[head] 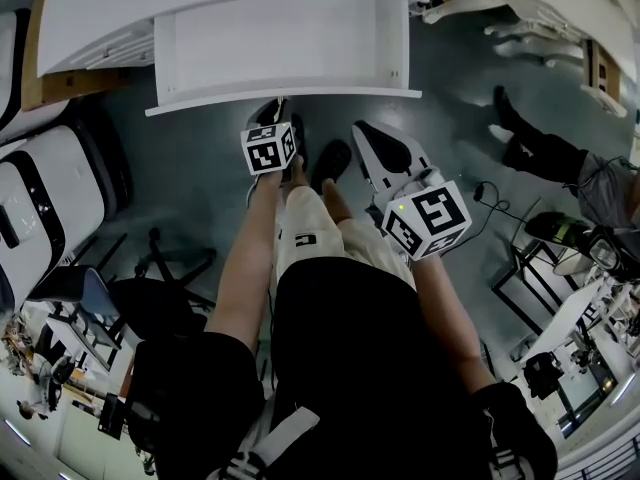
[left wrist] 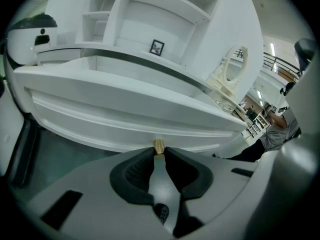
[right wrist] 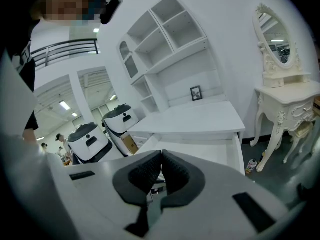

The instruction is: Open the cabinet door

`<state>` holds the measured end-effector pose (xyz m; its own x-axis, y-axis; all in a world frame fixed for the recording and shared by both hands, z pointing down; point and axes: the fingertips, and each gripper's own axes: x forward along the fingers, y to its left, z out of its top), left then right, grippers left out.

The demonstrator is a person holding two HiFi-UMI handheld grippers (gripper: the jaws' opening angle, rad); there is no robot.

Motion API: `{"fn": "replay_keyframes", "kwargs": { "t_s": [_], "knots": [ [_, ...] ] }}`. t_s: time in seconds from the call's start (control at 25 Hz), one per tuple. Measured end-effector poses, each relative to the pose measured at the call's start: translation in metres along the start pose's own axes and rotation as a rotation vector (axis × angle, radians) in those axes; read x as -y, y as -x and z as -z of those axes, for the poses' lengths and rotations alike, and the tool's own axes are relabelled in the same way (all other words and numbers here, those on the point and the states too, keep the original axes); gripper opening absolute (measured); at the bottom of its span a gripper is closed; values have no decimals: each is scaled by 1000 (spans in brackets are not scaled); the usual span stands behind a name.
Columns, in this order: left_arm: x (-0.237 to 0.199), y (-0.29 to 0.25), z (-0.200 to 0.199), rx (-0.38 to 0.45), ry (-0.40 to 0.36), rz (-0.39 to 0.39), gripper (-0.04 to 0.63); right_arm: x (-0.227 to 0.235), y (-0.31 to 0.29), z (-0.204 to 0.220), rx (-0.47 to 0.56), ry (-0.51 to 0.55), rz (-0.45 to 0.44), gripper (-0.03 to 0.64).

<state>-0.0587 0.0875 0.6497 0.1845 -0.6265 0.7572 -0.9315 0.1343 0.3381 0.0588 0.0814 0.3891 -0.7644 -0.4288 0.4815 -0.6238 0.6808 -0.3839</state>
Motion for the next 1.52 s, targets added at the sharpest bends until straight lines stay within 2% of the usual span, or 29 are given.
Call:
{"fn": "replay_keyframes", "kwargs": {
  "t_s": [0.44, 0.8, 1.2, 1.52],
  "knots": [
    [4, 7, 11, 19, 6, -5, 83, -14, 16, 11, -15, 25, -34, 18],
    [4, 12, 12, 11, 16, -29, 91, -19, 32, 2, 8, 63, -50, 18],
    [24, 60, 8, 61, 7, -46, 91, -22, 65, -11, 46, 96, -63, 18],
    [72, 112, -10, 128, -27, -28, 83, -10, 100, -34, 102, 116, -64, 18]
  ]
}}
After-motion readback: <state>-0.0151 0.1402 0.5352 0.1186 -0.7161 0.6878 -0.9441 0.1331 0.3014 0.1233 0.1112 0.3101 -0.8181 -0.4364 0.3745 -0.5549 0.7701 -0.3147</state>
